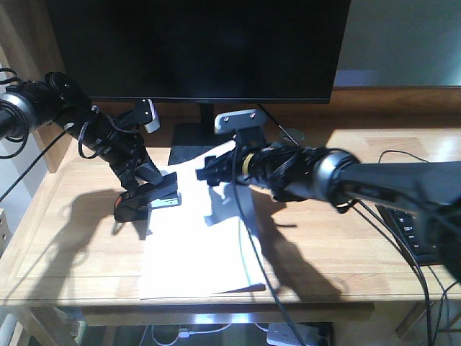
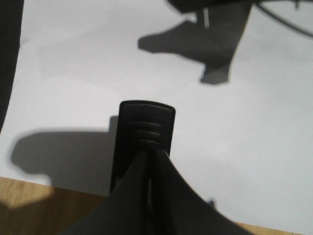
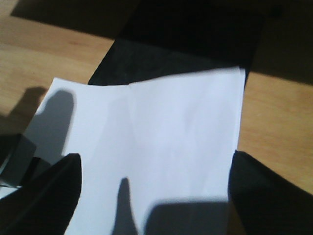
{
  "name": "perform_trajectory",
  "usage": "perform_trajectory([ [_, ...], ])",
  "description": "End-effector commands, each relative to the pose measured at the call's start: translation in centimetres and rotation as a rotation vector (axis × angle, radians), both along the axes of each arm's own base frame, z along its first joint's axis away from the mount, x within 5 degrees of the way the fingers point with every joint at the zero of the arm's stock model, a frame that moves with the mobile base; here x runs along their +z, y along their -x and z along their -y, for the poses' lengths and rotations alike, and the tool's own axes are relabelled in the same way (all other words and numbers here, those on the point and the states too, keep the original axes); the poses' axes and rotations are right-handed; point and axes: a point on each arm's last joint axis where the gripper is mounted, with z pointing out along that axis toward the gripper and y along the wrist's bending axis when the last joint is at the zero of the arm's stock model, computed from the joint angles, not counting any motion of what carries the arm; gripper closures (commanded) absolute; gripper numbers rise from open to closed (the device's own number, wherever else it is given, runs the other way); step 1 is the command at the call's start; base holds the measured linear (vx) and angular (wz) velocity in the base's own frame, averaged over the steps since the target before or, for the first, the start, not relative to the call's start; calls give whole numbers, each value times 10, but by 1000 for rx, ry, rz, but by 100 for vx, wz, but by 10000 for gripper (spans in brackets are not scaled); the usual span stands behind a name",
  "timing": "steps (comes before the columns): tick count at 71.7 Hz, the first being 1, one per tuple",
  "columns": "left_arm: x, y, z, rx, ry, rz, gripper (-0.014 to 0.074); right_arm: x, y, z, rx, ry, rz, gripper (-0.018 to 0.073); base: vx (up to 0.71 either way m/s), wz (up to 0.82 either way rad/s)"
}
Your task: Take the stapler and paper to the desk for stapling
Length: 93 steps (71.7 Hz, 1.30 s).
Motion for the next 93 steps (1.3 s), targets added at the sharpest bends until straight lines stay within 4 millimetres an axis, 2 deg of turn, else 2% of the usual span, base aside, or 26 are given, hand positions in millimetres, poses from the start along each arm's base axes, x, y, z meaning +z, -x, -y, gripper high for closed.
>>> perform_trajectory([
  [1, 40, 2, 2, 19, 64, 74, 603, 57, 5, 21, -29, 4, 125, -34, 0, 0],
  [5, 40, 2, 2, 19, 64, 74, 603, 63, 10, 29, -36, 4, 131, -34, 0, 0],
  [14, 40, 2, 2, 19, 64, 74, 603, 84, 25, 60, -84, -2, 153, -34, 0, 0],
  [29, 40, 2, 2, 19, 64, 74, 603, 117, 62, 112, -129, 56, 222, -34, 0, 0],
  [42, 40, 2, 2, 19, 64, 74, 603, 150, 110, 144, -168, 62, 319, -34, 0, 0],
  [57, 40, 2, 2, 19, 64, 74, 603, 182, 170, 165, -188, 44, 457, -34, 0, 0],
  [65, 40, 2, 2, 19, 64, 74, 603, 190, 203, 176, -186, 33, 527, -30, 0, 0],
  [75, 40, 2, 2, 19, 64, 74, 603, 189, 242, 188, -194, 5, 597, -16, 0, 0],
  [86, 40, 2, 2, 19, 64, 74, 603, 178, 286, 201, -202, -30, 679, 8, 0, 0],
  [93, 40, 2, 2, 19, 64, 74, 603, 164, 307, 207, -202, -46, 714, 24, 0, 0],
])
